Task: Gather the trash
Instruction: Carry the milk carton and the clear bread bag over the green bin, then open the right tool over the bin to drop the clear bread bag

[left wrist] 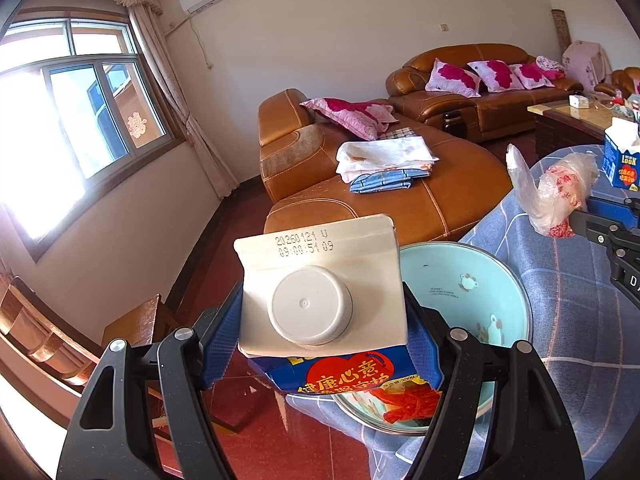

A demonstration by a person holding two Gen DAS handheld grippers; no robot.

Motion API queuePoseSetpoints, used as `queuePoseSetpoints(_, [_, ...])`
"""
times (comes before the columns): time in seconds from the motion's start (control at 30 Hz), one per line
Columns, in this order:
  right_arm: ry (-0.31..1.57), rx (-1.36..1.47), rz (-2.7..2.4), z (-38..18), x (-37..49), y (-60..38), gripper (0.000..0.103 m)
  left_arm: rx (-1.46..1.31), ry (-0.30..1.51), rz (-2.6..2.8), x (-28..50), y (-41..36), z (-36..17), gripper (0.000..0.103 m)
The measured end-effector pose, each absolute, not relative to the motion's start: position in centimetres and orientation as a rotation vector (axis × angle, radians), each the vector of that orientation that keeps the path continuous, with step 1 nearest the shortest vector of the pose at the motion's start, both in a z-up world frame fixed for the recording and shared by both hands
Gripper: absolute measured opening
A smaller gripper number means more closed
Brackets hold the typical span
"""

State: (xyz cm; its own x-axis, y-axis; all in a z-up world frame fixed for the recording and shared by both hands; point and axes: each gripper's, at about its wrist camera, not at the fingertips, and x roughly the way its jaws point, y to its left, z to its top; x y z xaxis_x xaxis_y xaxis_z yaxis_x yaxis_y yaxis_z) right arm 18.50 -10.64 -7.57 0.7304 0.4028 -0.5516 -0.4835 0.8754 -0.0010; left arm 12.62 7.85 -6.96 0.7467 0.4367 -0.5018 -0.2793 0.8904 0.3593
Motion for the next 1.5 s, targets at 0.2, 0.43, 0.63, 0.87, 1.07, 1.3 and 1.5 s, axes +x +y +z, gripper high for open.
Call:
queuePoseSetpoints(0.2, [0.560, -0.163, 0.515, -7.4, 18.5, -9.6, 0.019, 0.266, 0.615, 0.415, 12.5, 8.4, -7.0, 0.071])
queuePoseSetpoints(0.43, [0.554, -0.174, 0.538, -7.3, 18.5, -8.4, 0.019, 0.260, 0.618, 0.435, 12.7, 9.1, -7.0, 0.071])
queuePoseSetpoints(0.63, [0.547, -0.188, 0.553, -7.1, 18.3, -7.3, 0.019, 0.258, 0.619, 0.454, 12.9, 10.0, -7.0, 0.071])
queuePoseSetpoints(0.87, [0.546, -0.201, 0.571, -7.2, 18.4, -6.5, 0.019, 0.256, 0.619, 0.464, 13.1, 10.4, -6.9, 0.071])
queuePoseSetpoints(1.07, [0.545, -0.209, 0.581, -7.1, 18.3, -6.1, 0.019, 0.252, 0.620, 0.461, 13.1, 10.5, -7.0, 0.071])
queuePoseSetpoints(1.3, [0.548, -0.223, 0.596, -7.2, 18.4, -5.4, 0.019, 0.245, 0.621, 0.451, 13.2, 10.7, -7.0, 0.072])
queuePoseSetpoints(1.5, [0.555, -0.228, 0.612, -7.5, 18.9, -5.3, 0.019, 0.230, 0.611, 0.429, 13.6, 10.7, -6.7, 0.072])
